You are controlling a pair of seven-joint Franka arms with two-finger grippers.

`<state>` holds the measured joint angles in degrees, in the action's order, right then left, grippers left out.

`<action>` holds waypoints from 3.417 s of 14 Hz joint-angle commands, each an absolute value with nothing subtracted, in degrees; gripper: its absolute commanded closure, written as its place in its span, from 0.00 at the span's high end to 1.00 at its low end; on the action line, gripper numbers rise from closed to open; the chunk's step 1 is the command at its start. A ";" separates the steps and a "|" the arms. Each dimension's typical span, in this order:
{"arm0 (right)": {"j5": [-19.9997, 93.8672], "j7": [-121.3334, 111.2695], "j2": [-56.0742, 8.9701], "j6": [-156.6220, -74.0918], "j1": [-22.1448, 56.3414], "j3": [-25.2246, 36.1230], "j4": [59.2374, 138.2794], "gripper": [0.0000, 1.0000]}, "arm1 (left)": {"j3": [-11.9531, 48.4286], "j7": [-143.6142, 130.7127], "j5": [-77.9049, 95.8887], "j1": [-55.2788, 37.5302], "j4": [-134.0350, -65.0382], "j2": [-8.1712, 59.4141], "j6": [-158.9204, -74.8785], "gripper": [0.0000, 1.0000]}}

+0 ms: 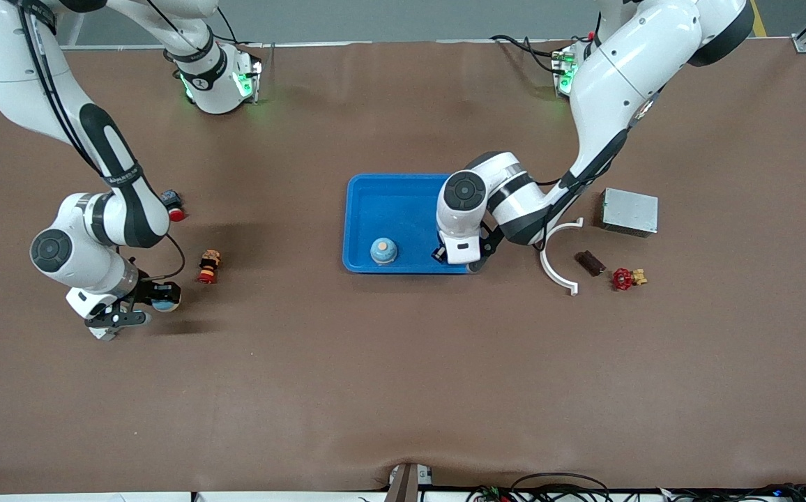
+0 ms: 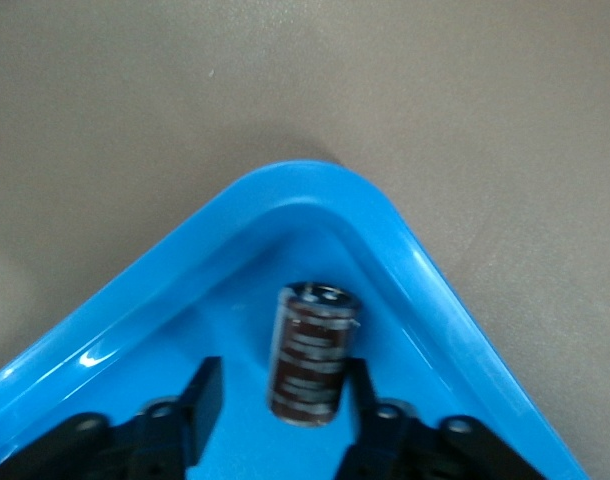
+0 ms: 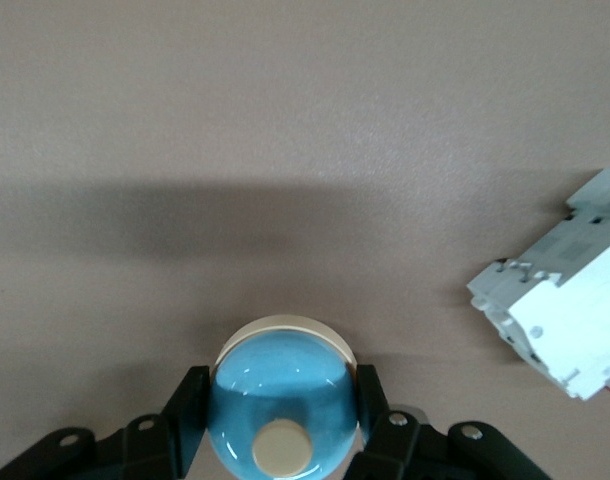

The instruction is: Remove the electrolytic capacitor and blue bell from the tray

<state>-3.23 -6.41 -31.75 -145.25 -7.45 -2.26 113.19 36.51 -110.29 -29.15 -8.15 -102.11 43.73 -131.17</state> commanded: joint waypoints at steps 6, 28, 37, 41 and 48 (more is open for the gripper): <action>-3.08 -1.08 -28.50 -137.59 -7.82 -4.04 110.83 1.00 | 36.83 -109.08 -29.45 -8.09 -99.32 38.34 -120.44 0.00; -11.69 74.60 -36.56 -123.22 19.68 -17.40 87.19 1.00 | 37.18 -50.81 -35.59 31.72 -101.87 35.32 -113.54 0.00; -11.95 84.19 -39.81 -124.10 27.60 -17.32 88.15 1.00 | 36.21 -50.54 -42.98 34.19 -101.87 41.48 -119.97 0.06; -11.95 84.29 -42.53 -126.20 28.56 -17.31 88.15 1.00 | 36.21 -46.50 -42.98 34.71 -102.13 40.96 -119.97 1.00; -12.57 84.29 -45.08 -129.72 30.32 -14.95 88.42 1.00 | 41.48 -43.60 -35.96 34.98 -101.69 33.59 -110.76 1.00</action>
